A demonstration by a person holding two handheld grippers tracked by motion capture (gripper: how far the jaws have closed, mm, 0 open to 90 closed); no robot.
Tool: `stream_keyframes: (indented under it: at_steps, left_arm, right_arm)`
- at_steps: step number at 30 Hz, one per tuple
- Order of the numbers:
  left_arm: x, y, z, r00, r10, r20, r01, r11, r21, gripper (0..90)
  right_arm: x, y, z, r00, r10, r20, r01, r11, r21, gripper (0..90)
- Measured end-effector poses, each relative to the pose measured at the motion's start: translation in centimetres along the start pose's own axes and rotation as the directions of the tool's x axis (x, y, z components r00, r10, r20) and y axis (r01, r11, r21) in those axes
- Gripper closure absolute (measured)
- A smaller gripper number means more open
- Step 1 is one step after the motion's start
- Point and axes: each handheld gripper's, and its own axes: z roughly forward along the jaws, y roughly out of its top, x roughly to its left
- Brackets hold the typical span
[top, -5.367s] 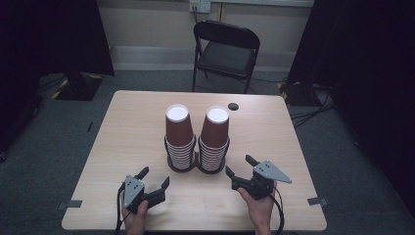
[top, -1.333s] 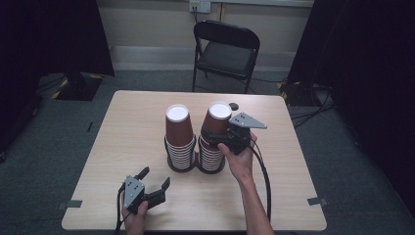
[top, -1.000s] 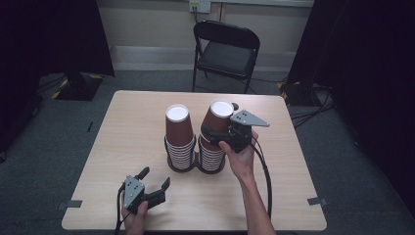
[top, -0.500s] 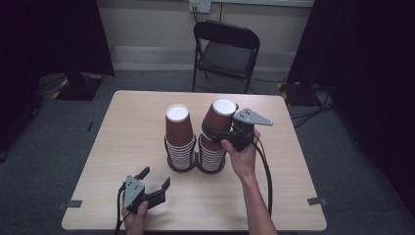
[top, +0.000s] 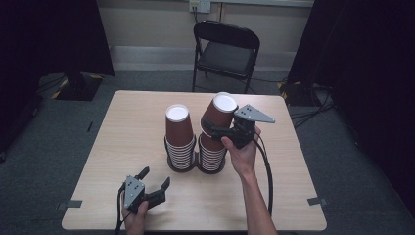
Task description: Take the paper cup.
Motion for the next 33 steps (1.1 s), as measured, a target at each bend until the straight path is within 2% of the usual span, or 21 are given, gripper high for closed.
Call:
stream_keyframes:
  at_steps: [3, 8, 15, 18, 23, 28, 29, 32, 33]
  left_arm:
    - [0.0, 0.0, 0.0, 0.9995, -0.016, -0.028, 0.016, 0.9999, 0.006, 15.7]
    - [0.0, 0.0, 0.1, 0.9994, -0.015, -0.032, 0.016, 0.9998, 0.008, 15.7]
    - [0.0, 0.0, 0.0, 1.0, -0.001, -0.007, 0.001, 1.0, 0.005, 16.7]
    - [-0.1, 0.0, 0.0, 1.0, 0.003, 0.001, -0.003, 1.0, 0.002, 17.0]
    - [-0.2, 0.0, 0.1, 0.9995, 0.027, 0.013, -0.027, 0.9996, 0.01, 20.2]
    - [-0.1, 0.0, 0.0, 0.9993, 0.025, 0.026, -0.025, 0.9997, 0.005, 20.3]
    - [0.0, 0.0, 0.0, 0.9985, 0.029, 0.045, -0.029, 0.9995, 0.007, 20.3]
    - [-0.1, 0.1, 0.2, 0.9972, 0.04, 0.063, -0.041, 0.999, 0.019, 20.4]
    - [-0.2, 0.2, 0.3, 0.997, 0.056, 0.053, -0.059, 0.9975, 0.039, 20.9]
  right_arm:
    - [-0.2, 0.2, -0.2, 0.9999, 0.011, 0.001, -0.011, 1.0, -0.013, 12.9]
    - [-0.3, 0.9, -0.8, 0.9998, 0.02, -0.005, -0.02, 1.0, -0.011, 12.8]
    - [-0.7, 1.5, -1.7, 0.9988, 0.046, -0.016, -0.047, 0.998, -0.039, 12.8]
    - [-0.8, 1.8, -2.2, 0.9986, 0.052, 0.0, -0.052, 0.998, -0.048, 12.8]
    - [-1.0, 2.0, -3.2, 0.9971, 0.077, -0.001, -0.077, 0.995, -0.063, 12.8]
    - [-1.2, 2.0, -4.4, 0.9965, 0.083, 0.011, -0.082, 0.994, -0.074, 12.9]
    - [-1.4, 2.1, -4.7, 0.9949, 0.099, 0.016, -0.098, 0.992, -0.078, 13.0]
    - [-1.6, 2.0, -5.1, 0.9943, 0.104, 0.023, -0.102, 0.992, -0.077, 13.0]
    - [-1.8, 1.8, -5.5, 0.9933, 0.112, 0.028, -0.11, 0.991, -0.074, 13.0]
